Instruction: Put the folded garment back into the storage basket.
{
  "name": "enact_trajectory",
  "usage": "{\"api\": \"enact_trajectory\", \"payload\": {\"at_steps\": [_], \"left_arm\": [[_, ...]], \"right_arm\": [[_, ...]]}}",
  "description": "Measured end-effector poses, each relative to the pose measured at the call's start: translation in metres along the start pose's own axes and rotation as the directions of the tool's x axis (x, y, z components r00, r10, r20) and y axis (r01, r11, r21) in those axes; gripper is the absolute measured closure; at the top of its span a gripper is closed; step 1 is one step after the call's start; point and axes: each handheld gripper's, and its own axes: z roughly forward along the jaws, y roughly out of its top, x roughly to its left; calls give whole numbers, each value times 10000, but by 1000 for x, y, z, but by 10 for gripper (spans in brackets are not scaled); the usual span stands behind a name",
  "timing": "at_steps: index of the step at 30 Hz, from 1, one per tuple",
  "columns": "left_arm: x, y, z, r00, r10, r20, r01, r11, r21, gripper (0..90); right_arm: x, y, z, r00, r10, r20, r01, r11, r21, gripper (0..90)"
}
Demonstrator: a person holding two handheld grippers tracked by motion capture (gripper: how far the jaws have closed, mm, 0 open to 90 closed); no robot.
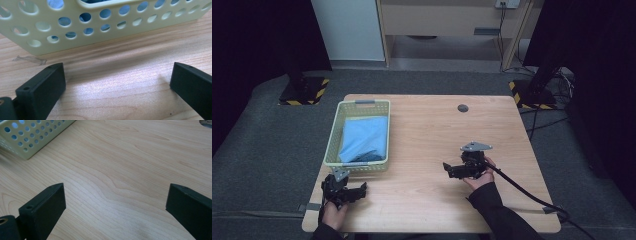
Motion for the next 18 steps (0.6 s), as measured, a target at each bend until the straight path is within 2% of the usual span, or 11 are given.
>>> {"api": "enact_trajectory", "payload": {"at_steps": [18], "left_arm": [[0, 0, 0, 10000, 54, -9, -54, 10000, 41, 0]], "right_arm": [[-25, -12, -16, 9991, 369, 226, -369, 9993, -34, 21]]}}
